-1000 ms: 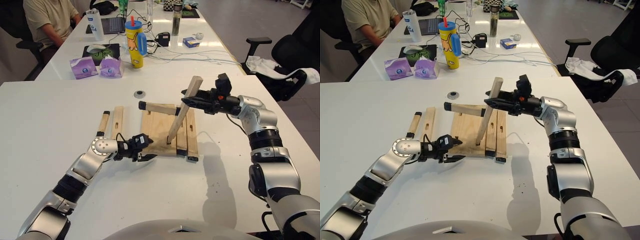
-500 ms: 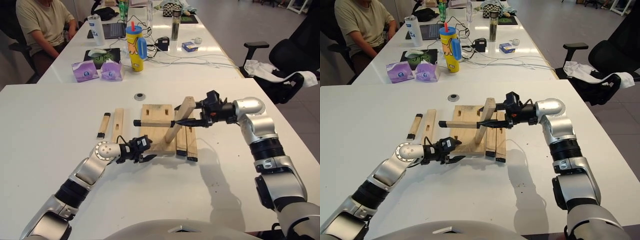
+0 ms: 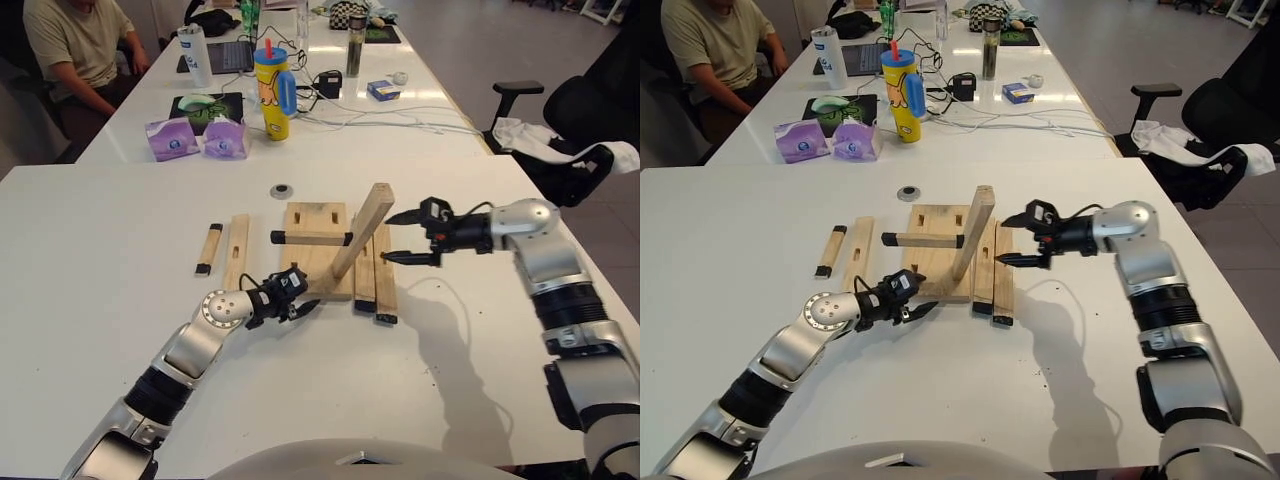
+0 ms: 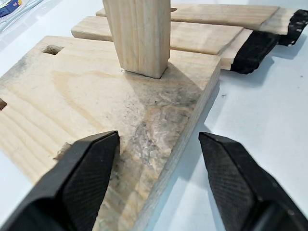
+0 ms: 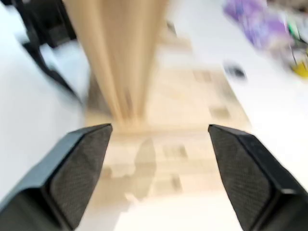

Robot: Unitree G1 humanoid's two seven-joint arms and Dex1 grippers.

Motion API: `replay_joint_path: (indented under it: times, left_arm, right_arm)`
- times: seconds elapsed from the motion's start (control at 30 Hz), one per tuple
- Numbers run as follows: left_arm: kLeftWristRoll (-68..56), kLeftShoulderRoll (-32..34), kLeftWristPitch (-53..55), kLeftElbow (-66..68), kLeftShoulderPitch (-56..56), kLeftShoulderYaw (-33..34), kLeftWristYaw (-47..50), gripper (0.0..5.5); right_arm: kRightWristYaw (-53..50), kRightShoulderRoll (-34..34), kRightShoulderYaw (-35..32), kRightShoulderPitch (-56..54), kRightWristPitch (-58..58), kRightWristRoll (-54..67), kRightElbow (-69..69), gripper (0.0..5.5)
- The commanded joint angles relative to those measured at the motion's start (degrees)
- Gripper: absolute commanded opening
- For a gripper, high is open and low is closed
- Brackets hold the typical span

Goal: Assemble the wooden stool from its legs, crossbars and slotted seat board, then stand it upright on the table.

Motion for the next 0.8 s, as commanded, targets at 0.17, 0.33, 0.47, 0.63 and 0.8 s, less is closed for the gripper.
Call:
replay_joint_path:
  times: [0.17,0.33,0.47,0.63,0.8]
  left_arm:
    - [1.9,5.2,10.3,6.0,13.4,0.4,0.4,3.09]
    - [1.5,4.8,10.8,4.5,14.9,0.4,0.8,3.09]
    - [1.4,4.0,10.6,4.7,14.0,0.2,0.9,3.09]
    - [1.3,3.3,10.5,4.8,13.2,0.6,1.5,3.09]
    - [1.5,2.0,11.3,4.1,12.6,-0.1,2.4,3.09]
  right_arm:
    - [-21.8,12.9,-12.1,13.5,38.3,14.1,-21.6,3.72]
    - [-39.5,27.6,-14.1,22.3,55.7,17.3,-37.8,3.72]
    - [-48.5,33.4,-14.6,24.0,63.1,16.1,-42.3,3.72]
    - [-56.3,37.0,-16.5,22.2,71.7,14.5,-44.7,3.72]
    - [-60.6,37.2,-14.9,21.1,76.0,12.8,-43.9,3.72]
